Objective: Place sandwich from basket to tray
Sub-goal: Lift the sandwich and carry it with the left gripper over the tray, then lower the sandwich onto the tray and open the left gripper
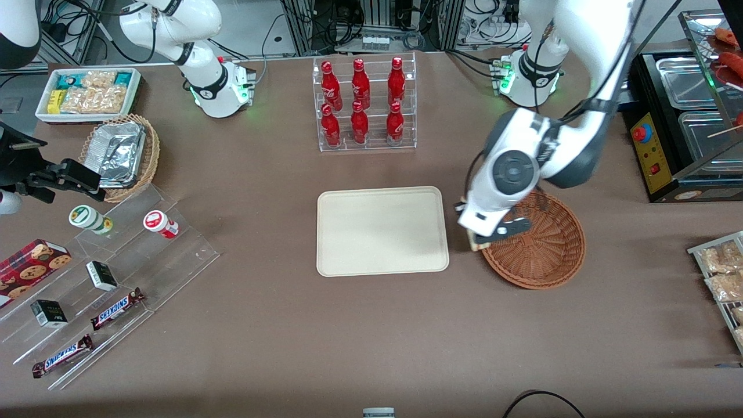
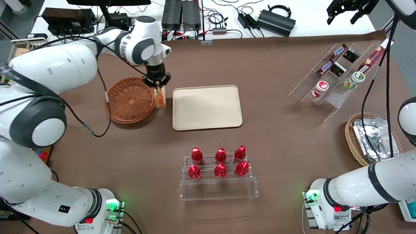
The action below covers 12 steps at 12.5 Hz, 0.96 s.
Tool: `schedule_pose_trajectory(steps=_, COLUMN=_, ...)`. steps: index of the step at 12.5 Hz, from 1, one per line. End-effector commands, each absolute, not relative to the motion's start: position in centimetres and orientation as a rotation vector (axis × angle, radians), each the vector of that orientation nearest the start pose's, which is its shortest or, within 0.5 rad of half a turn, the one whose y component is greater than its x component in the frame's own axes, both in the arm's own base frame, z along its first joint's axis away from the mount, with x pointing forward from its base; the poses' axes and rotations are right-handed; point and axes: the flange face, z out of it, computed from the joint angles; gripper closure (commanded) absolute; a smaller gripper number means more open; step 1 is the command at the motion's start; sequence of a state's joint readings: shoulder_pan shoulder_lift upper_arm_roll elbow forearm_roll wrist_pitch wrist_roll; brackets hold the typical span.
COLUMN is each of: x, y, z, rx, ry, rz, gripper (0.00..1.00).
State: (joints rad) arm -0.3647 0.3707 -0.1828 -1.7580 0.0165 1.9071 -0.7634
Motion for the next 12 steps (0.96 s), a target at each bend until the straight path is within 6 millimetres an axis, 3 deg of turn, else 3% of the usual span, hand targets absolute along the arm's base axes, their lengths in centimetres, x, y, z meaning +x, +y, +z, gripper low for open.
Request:
schedule_pose_trajectory(steps=1, x=54.5, y=-37.6, z=32.6, rx=-3.042, ry=-0.276, rz=0.317, gripper=0.91)
schedule_pose_trajectory(steps=6, x=50.5, y=-47.6, z=28.1, rx=-3.114, ry=-0.362, rz=0.173, gripper=0.92)
schedule_pose_trajectory(steps=12, x=49.4, y=-51.6, z=26.1, rx=-3.110, ry=-0.408, rz=0.124, gripper=0.92)
